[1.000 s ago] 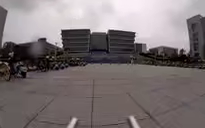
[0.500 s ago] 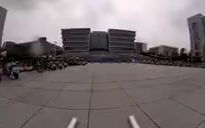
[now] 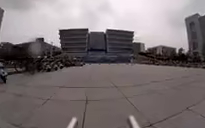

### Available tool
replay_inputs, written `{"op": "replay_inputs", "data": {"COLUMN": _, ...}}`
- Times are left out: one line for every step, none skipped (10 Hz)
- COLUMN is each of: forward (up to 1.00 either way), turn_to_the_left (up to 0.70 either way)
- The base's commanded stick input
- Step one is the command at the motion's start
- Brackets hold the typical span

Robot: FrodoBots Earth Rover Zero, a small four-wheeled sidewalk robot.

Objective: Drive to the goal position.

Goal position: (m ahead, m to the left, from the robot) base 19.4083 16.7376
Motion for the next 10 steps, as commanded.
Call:
{"op": "replay_inputs", "data": {"forward": 1.00, "turn_to_the_left": -0.15}}
{"op": "replay_inputs", "data": {"forward": 1.00, "turn_to_the_left": 0.00}}
{"op": "replay_inputs", "data": {"forward": 1.00, "turn_to_the_left": 0.00}}
{"op": "replay_inputs", "data": {"forward": 1.00, "turn_to_the_left": 0.00}}
{"op": "replay_inputs", "data": {"forward": 1.00, "turn_to_the_left": 0.00}}
{"op": "replay_inputs", "data": {"forward": 1.00, "turn_to_the_left": 0.00}}
{"op": "replay_inputs", "data": {"forward": 1.00, "turn_to_the_left": 0.00}}
{"op": "replay_inputs", "data": {"forward": 1.00, "turn_to_the_left": 0.00}}
{"op": "replay_inputs", "data": {"forward": 1.00, "turn_to_the_left": 0.00}}
{"op": "replay_inputs", "data": {"forward": 1.00, "turn_to_the_left": 0.00}}
